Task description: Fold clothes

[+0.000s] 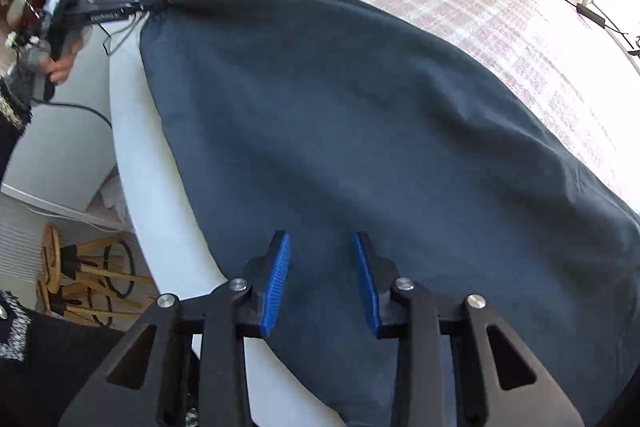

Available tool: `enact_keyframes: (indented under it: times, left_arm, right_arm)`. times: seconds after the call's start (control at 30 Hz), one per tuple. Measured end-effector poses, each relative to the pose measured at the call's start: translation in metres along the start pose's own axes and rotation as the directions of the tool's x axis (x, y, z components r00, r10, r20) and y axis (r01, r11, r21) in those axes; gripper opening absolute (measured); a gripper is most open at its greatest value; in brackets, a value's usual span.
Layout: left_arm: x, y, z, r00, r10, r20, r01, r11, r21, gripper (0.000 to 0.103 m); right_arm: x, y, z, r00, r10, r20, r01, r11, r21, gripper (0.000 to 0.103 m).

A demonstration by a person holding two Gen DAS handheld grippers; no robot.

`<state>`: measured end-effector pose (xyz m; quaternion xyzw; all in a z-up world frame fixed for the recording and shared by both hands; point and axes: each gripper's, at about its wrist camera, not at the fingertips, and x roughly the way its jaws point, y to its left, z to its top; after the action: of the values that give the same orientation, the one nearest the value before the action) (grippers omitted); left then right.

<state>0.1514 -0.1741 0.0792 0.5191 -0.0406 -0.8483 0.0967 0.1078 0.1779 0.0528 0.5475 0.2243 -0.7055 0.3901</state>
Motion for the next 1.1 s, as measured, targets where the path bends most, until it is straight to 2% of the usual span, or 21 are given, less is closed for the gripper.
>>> enact_keyframes:
  times: [0.07, 0.17, 0.27, 0.33, 0.4, 0.43, 0.5, 0.57, 0.63, 0.67, 0.73, 0.77, 0.83, 0.87, 0.9, 0.97, 1.03, 1.1]
  left_arm:
    - [0.007, -0.006, 0.001, 1.000, -0.007, -0.022, 0.008, 0.999, 0.033, 0.042]
    - [0.018, -0.019, -0.003, 0.997, -0.036, -0.071, 0.042, 0.996, 0.075, 0.042]
    - [0.004, -0.008, -0.007, 0.997, -0.074, -0.032, 0.075, 0.997, 0.008, 0.042]
    - [-0.007, 0.000, -0.009, 0.995, -0.098, -0.001, 0.098, 0.994, -0.040, 0.042]
    - [-0.026, 0.005, -0.006, 0.994, -0.096, 0.049, 0.099, 0.993, -0.067, 0.042]
    - [-0.037, 0.002, -0.002, 0.992, -0.100, 0.080, 0.105, 0.993, -0.062, 0.042]
    - [-0.057, -0.014, 0.008, 0.983, -0.125, 0.133, 0.130, 0.991, -0.033, 0.042]
    - [-0.074, -0.042, 0.022, 0.968, -0.187, 0.167, 0.186, 0.982, 0.027, 0.042]
    - [-0.084, -0.086, 0.035, 0.948, -0.262, 0.179, 0.243, 0.963, 0.119, 0.042]
    - [-0.088, -0.111, 0.040, 0.937, -0.302, 0.175, 0.275, 0.948, 0.163, 0.042]
    - [-0.094, -0.167, 0.050, 0.912, -0.380, 0.155, 0.337, 0.908, 0.248, 0.043]
    - [-0.097, -0.195, 0.053, 0.898, -0.417, 0.141, 0.365, 0.885, 0.288, 0.043]
    - [-0.102, -0.254, 0.057, 0.866, -0.490, 0.104, 0.428, 0.832, 0.355, 0.043]
    - [-0.105, -0.283, 0.058, 0.847, -0.526, 0.079, 0.462, 0.801, 0.382, 0.043]
    - [-0.106, -0.312, 0.059, 0.830, -0.555, 0.046, 0.491, 0.769, 0.409, 0.043]
    - [-0.108, -0.367, 0.057, 0.824, -0.566, -0.015, 0.505, 0.723, 0.472, 0.043]
    - [-0.108, -0.410, 0.055, 0.823, -0.565, -0.060, 0.511, 0.691, 0.512, 0.043]
    - [-0.110, -0.442, 0.055, 0.812, -0.575, -0.097, 0.534, 0.667, 0.520, 0.043]
  right_arm:
    - [0.001, 0.005, -0.004, 0.999, -0.055, 0.001, 0.055, 0.997, -0.048, 0.030]
    - [-0.004, 0.000, -0.006, 0.995, -0.079, -0.055, 0.076, 0.996, -0.050, 0.031]
    - [-0.018, -0.015, -0.019, 0.995, -0.047, -0.086, 0.047, 0.999, -0.001, 0.031]
    - [-0.047, -0.029, -0.034, 1.000, 0.020, -0.024, -0.018, 0.996, 0.086, 0.032]
    - [-0.082, -0.045, -0.056, 0.993, 0.083, 0.080, -0.097, 0.976, 0.196, 0.032]
    - [-0.100, -0.053, -0.070, 0.987, 0.081, 0.140, -0.116, 0.960, 0.256, 0.033]
    - [-0.136, -0.069, -0.108, 0.969, 0.025, 0.244, -0.123, 0.912, 0.392, 0.037]
    - [-0.164, -0.084, -0.141, 0.945, -0.074, 0.317, -0.116, 0.835, 0.538, 0.038]
    - [-0.192, -0.112, -0.193, 0.920, -0.200, 0.336, -0.091, 0.728, 0.679, 0.039]
    - [-0.200, -0.130, -0.219, 0.905, -0.279, 0.321, -0.061, 0.662, 0.747, 0.040]
    - [-0.224, -0.162, -0.285, 0.875, -0.422, 0.236, 0.010, 0.505, 0.863, 0.047]
    - [-0.234, -0.179, -0.322, 0.861, -0.469, 0.199, 0.024, 0.428, 0.903, 0.050]
    - [-0.254, -0.210, -0.382, 0.834, -0.537, 0.126, 0.063, 0.320, 0.945, 0.051]
    - [-0.263, -0.227, -0.407, 0.822, -0.564, 0.075, 0.105, 0.279, 0.954, 0.052]
    - [-0.266, -0.242, -0.422, 0.829, -0.554, 0.080, 0.102, 0.290, 0.952, 0.053]
    - [-0.270, -0.272, -0.452, 0.841, -0.533, 0.089, 0.097, 0.311, 0.946, 0.058]
    - [-0.267, -0.293, -0.459, 0.852, -0.501, 0.150, 0.056, 0.372, 0.926, 0.058]
    - [-0.259, -0.306, -0.456, 0.863, -0.465, 0.198, 0.039, 0.452, 0.891, 0.061]
